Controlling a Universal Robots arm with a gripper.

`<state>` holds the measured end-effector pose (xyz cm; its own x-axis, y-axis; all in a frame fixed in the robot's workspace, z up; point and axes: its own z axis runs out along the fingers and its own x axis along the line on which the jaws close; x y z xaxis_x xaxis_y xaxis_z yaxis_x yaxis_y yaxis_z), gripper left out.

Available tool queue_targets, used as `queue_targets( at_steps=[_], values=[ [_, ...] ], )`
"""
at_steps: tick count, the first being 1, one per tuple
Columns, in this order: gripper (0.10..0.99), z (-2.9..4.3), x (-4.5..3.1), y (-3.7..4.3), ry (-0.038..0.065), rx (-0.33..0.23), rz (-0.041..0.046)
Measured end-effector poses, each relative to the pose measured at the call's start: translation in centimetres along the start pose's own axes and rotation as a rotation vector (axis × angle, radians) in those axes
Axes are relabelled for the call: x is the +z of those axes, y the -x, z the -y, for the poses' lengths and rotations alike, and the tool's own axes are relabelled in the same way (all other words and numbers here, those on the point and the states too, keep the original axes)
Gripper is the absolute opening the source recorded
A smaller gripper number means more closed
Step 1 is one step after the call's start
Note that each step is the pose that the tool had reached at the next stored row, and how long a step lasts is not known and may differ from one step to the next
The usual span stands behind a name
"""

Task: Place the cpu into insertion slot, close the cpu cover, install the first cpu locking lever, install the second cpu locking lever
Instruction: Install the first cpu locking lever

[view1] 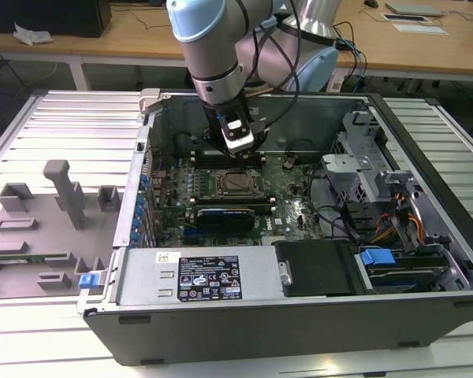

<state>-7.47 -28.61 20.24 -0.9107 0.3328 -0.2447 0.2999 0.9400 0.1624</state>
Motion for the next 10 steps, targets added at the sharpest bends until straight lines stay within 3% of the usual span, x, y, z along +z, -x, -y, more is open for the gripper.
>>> queue_targets(
  at_steps=[10],
  values=[
    [0.106,0.18,0.7,-0.17,-0.001,0.0,-0.0001]
  ],
)
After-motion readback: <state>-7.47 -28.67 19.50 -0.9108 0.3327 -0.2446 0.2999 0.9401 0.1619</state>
